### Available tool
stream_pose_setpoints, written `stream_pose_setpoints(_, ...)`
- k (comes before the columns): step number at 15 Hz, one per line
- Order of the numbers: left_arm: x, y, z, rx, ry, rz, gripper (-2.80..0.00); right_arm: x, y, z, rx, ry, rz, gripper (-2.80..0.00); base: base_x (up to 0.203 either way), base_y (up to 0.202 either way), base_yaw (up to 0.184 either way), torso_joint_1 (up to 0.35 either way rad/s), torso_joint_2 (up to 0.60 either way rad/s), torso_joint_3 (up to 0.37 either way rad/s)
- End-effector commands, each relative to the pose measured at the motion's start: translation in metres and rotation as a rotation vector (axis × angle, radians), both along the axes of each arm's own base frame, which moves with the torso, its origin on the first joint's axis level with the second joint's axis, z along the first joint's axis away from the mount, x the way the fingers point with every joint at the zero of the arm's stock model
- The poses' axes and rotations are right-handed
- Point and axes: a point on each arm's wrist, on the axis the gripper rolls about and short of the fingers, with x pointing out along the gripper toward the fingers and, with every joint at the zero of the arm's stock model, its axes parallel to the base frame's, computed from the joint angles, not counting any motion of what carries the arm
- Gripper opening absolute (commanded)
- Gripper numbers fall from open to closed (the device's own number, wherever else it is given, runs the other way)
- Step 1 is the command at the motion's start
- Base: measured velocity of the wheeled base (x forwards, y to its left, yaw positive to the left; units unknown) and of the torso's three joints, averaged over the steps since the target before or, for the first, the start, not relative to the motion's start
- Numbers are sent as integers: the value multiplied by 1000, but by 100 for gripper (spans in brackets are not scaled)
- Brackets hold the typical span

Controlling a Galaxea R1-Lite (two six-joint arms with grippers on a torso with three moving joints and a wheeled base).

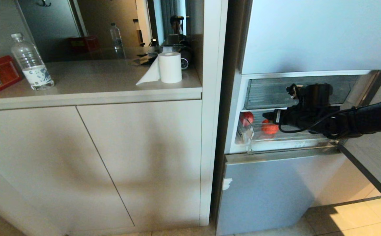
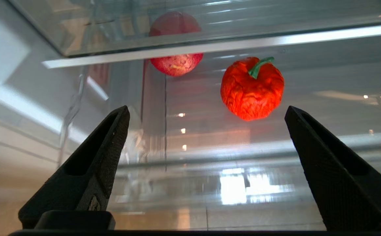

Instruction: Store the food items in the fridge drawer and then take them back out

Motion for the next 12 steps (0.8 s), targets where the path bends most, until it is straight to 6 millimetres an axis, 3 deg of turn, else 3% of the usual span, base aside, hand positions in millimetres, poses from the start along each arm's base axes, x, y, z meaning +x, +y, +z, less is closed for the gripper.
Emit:
stream_pose_setpoints(1,0,0,0,0,0,1,-280,13,1,-13,0,7,0,0,0,0,0,0,0,0)
stream_pose_setpoints(8,0,0,0,0,0,1,-280,17,-1,-11,-19,94,-2,0,0,0,0,0,0,0)
stream_pose_setpoints(12,0,0,0,0,0,1,-280,1,-8,-2,-34,204,10,0,0,0,0,0,0,0)
